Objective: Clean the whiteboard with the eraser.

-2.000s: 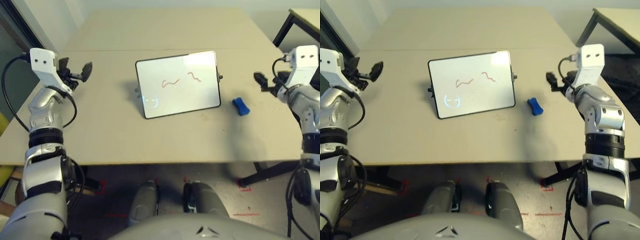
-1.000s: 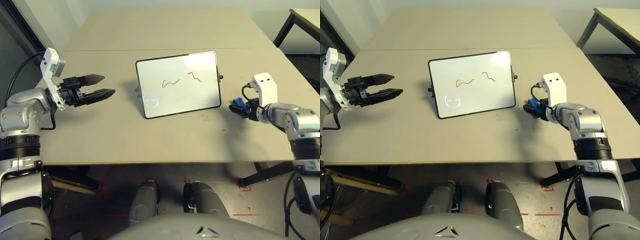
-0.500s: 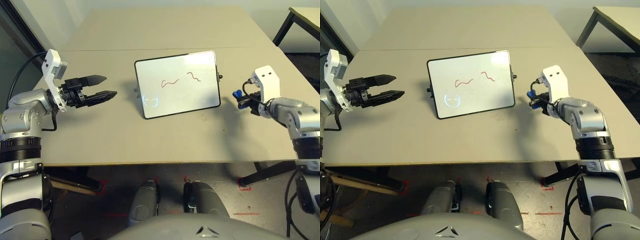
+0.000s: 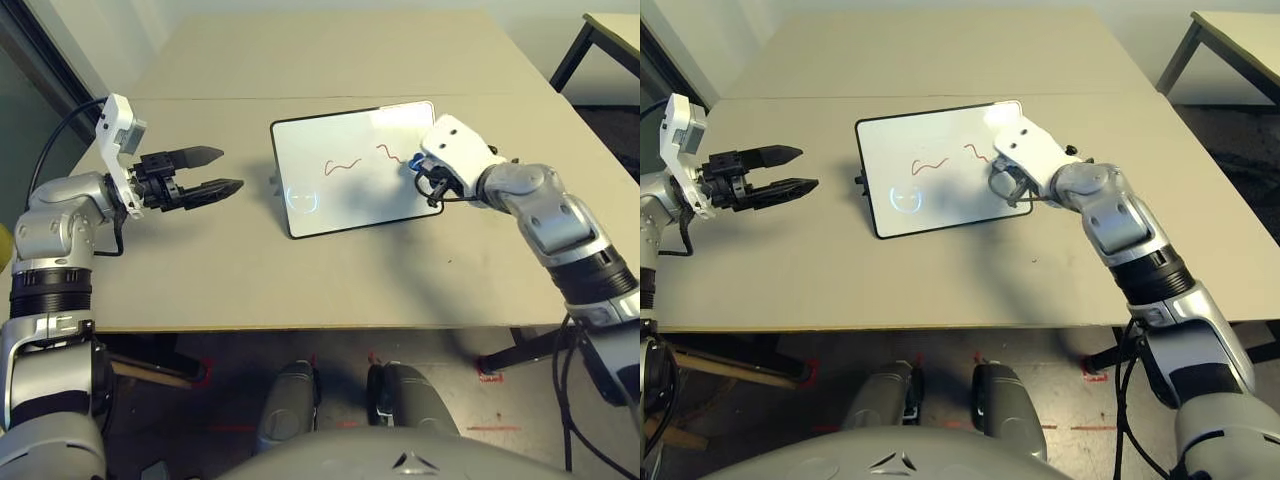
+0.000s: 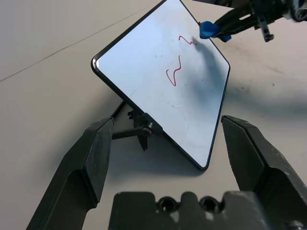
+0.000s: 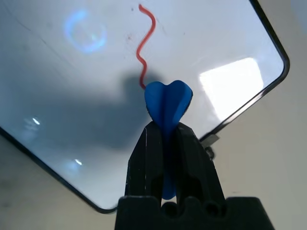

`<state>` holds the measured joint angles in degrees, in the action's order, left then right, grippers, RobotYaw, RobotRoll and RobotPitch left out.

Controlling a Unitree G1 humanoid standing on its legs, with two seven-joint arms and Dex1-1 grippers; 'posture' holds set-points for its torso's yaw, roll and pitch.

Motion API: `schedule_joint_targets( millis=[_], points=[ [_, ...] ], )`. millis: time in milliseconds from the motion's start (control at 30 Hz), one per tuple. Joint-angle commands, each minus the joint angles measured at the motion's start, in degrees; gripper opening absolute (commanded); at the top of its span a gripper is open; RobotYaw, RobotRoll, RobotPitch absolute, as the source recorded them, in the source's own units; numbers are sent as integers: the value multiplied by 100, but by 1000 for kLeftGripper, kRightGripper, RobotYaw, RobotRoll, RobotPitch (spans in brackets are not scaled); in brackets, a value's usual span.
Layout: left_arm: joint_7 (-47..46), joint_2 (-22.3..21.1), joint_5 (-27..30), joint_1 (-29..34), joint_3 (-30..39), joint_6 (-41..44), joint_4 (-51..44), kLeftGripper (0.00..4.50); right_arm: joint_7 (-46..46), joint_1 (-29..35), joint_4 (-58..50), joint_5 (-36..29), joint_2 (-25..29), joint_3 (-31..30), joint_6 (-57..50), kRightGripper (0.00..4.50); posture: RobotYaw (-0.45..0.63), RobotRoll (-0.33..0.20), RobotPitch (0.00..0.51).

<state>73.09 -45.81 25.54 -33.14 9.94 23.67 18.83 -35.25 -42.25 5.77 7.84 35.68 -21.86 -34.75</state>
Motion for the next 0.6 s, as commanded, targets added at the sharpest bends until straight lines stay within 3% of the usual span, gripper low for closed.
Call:
schedule_joint_targets(
  millis=[33,600],
  points=[
    [31,24,-4,-42,-100,-42,-85,4500,-210,-41,203,314,69,-178,191,90,212,0,67],
    [-24,59,-5,22,-100,-26,-213,4500,-355,-342,671,827,-611,-240,503,88,226,0,73]
  ],
)
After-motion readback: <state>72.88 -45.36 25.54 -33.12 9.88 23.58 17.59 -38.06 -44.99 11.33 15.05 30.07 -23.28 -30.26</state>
